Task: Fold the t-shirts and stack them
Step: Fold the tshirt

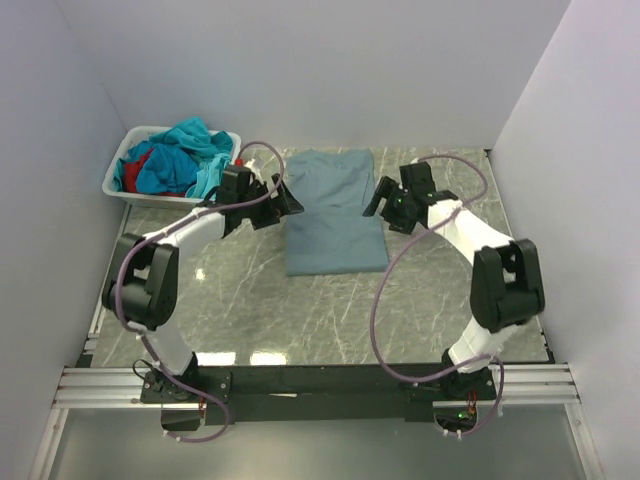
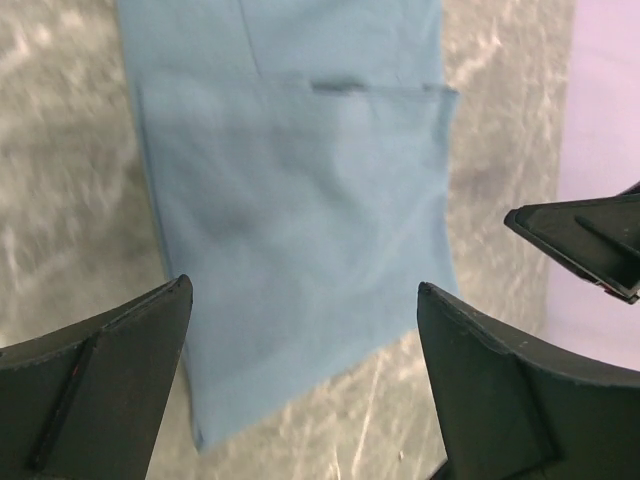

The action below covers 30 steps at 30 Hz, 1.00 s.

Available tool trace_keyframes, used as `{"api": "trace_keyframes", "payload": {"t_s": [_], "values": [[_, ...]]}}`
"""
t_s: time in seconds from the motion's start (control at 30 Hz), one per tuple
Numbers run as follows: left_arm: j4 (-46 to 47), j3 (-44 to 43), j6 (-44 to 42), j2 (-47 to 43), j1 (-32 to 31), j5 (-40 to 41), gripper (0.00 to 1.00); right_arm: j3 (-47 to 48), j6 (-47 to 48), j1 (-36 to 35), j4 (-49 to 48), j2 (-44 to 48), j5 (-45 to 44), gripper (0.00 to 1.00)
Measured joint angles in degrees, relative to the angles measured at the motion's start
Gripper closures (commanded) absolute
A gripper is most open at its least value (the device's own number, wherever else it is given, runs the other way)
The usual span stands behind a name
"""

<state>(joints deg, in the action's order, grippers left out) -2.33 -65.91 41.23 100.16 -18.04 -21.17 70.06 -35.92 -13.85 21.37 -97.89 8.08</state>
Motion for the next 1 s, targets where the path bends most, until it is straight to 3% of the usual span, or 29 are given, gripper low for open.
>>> {"api": "trace_keyframes", "payload": {"t_s": [0.2,0.43,0.67,1.0], "values": [[3.5,6.8,2.9,-4.1,-3.3,-0.4,0.01,-10.1,-0.3,-0.3,-3.3,6.9,4.2,0.09],[6.0,8.6,4.7,-2.6,-10.0,-1.3,0.0,-14.8,-1.3,-2.8,-7.4,5.9,9.0,0.09],[8.6,13.2,6.0,1.0,-9.6,-1.5,0.0,-18.6,-2.4,-3.2,-12.4,1.9,10.0,0.09],[16.7,20.5,8.1,-1.7,-9.6,-1.7,0.01,-26.7,-4.0,-3.2,-21.7,6.4,10.4,0.09]]}}
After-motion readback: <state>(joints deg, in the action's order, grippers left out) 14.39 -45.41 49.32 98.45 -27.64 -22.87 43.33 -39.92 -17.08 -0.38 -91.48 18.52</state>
